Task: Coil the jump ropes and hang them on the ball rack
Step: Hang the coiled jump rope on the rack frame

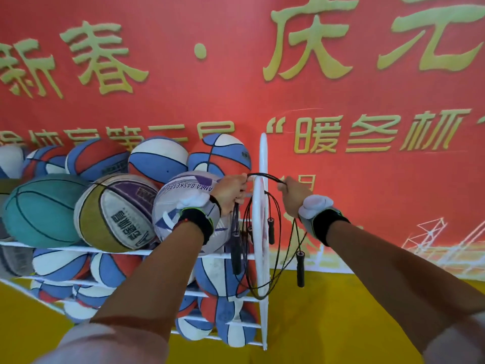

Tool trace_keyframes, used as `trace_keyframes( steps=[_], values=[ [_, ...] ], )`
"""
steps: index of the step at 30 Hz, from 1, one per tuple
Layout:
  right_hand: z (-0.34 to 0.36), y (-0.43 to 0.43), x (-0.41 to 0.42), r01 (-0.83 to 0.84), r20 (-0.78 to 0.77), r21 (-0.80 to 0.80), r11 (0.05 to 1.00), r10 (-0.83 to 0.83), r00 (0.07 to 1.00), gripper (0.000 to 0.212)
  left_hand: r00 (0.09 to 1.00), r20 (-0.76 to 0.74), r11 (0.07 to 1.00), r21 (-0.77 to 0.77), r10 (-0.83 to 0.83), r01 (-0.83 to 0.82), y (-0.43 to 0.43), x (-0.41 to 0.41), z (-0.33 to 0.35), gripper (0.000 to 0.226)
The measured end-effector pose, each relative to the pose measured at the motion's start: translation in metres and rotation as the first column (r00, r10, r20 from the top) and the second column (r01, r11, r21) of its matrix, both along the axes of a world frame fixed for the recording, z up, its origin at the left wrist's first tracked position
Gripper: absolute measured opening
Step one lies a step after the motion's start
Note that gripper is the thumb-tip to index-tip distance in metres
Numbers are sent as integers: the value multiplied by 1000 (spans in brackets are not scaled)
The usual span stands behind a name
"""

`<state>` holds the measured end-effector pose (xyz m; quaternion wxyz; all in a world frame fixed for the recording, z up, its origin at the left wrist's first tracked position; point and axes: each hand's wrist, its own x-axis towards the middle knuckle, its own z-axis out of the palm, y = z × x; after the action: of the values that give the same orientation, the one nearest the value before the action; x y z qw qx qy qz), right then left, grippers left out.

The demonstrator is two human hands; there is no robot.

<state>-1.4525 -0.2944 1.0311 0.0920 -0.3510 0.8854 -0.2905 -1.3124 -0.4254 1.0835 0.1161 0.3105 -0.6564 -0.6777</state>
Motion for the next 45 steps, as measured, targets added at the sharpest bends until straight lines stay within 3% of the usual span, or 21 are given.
trace_keyframes(
  steps=[3, 7, 13, 15, 19, 24, 27, 31, 35, 39, 42, 45],
  values=[
    [-7, -11, -19, -60, 24, 26, 998, 60, 998, 40, 995, 83, 996, -79, 55, -48, -6, -19, -12, 31],
    [-17, -22, -35, -92, 50, 19, 996, 91, 995, 14, 989, 122, 990, -128, 83, -68, -7, -26, -31, 23],
    [-33, -39, -47, -141, 100, -34, 989, 144, 984, 34, 964, 259, 950, -312, 63, 22, -2, -28, -40, 17],
    [-32, -46, -48, -140, 114, -42, 989, 144, 983, 33, 951, 300, 918, -393, 74, 53, 0, -26, -43, 23],
    [-32, -56, -54, -122, 174, -95, 988, 137, 975, 19, 955, 292, 910, -408, 48, 79, 5, -23, -44, 28],
    [-40, -48, -55, -143, 163, -22, 990, 144, 976, 12, 951, 308, 951, -288, -15, 109, 10, -22, -41, 10],
    [-43, -47, -54, -173, 186, 34, 984, 164, 969, 12, 961, 274, 976, -201, -23, 81, 9, -21, -43, 11],
    [-48, -50, -60, -130, 182, 93, 987, 112, 977, 15, 982, 191, 982, 186, -9, -27, 4, -24, -49, 9],
    [-60, -55, -63, -102, 156, 139, 985, 79, 984, 15, 994, 76, 954, 287, 73, -92, -5, -31, -48, 45],
    [-70, -54, -62, -126, 117, 271, 954, 97, 988, 19, 988, 119, 949, 287, 99, -130, -5, -34, -40, 84],
    [-81, -61, -61, -142, 63, 319, 937, 129, 990, 15, 988, 101, 922, 359, 117, -146, -1, -36, -38, 80],
    [-86, -63, -62, -137, 125, 269, 953, 106, 986, 29, 994, 74, 926, 364, 78, -100, 3, -41, -38, 76]
  ],
)
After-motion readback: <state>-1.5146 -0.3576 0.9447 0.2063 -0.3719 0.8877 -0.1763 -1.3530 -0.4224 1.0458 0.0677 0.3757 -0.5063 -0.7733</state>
